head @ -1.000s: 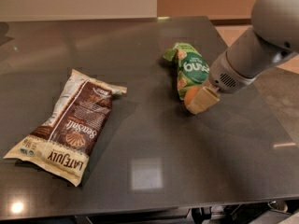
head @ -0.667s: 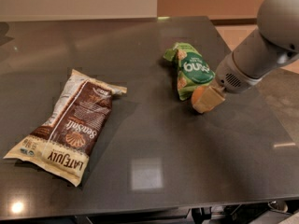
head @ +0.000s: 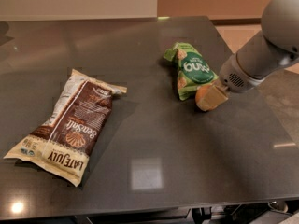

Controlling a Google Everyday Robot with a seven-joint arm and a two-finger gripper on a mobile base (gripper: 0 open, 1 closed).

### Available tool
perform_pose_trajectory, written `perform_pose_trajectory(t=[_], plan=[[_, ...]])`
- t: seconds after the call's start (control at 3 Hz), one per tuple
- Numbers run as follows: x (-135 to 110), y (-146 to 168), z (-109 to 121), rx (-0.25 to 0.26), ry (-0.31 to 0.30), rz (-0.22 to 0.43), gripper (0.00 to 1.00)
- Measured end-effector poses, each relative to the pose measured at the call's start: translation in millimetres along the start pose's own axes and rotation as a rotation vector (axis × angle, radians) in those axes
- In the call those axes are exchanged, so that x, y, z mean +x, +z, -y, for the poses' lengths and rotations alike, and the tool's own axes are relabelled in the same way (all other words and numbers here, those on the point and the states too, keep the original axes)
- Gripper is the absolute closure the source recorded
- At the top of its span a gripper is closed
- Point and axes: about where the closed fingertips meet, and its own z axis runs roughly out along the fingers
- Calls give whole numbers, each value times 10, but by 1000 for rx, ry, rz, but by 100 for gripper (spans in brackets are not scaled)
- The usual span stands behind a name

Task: Move orange near green rice chip bag

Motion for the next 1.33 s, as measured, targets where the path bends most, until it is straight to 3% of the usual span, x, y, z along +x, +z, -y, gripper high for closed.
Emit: perform_pose_trajectory(t=[1.0,1.33], plan=[[-34,68,25,-15,-13,18,13],[-34,17,57,-23,-19,22,0]])
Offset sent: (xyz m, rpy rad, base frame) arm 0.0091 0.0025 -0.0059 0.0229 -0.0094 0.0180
